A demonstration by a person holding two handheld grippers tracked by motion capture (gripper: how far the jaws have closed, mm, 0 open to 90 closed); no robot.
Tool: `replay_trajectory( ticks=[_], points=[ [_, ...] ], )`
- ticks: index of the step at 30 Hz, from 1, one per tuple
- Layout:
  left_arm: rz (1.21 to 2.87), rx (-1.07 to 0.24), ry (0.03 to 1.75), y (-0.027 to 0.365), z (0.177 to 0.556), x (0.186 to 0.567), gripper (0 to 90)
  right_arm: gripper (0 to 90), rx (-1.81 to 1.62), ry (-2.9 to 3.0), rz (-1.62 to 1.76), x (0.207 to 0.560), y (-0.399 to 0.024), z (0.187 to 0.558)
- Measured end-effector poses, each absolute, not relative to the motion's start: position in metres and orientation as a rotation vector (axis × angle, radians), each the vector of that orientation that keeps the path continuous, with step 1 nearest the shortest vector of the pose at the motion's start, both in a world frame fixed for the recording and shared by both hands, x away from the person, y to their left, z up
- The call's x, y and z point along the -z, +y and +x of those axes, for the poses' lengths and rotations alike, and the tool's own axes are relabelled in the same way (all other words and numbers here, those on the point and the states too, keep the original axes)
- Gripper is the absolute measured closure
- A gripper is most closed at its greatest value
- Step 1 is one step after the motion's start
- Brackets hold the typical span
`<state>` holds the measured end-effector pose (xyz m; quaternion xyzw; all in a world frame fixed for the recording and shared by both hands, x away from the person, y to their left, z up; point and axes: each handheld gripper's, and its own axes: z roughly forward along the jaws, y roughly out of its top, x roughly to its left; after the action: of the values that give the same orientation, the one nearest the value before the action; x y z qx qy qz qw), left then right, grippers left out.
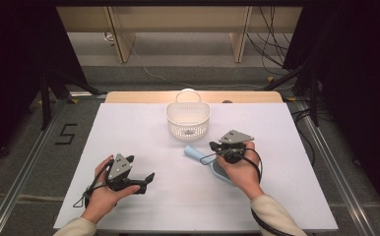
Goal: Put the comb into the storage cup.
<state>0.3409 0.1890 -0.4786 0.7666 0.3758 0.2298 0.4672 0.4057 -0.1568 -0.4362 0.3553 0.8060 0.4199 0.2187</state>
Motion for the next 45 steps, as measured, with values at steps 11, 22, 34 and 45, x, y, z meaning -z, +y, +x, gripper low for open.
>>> replay_trajectory(
  ticks=[11, 22, 34, 45],
  points=[
    [1.879, -0.558, 0.92, 0.188, 0.341, 0.478, 4.7, 90.0, -1.057, 2.318, 1.165, 0.445, -0.121, 0.435],
    [1.881, -0.554, 0.921, 0.189, 0.341, 0.479, 4.8, 90.0, -0.922, 2.347, 1.273, 0.454, -0.094, 0.454],
    [1.882, -0.547, 0.923, 0.189, 0.341, 0.479, 4.8, 90.0, -0.858, 2.363, 1.356, 0.459, -0.091, 0.468],
    [1.884, -0.546, 0.921, 0.189, 0.341, 0.479, 4.9, 90.0, -0.815, 2.377, 1.381, 0.469, -0.09, 0.472]
  ],
)
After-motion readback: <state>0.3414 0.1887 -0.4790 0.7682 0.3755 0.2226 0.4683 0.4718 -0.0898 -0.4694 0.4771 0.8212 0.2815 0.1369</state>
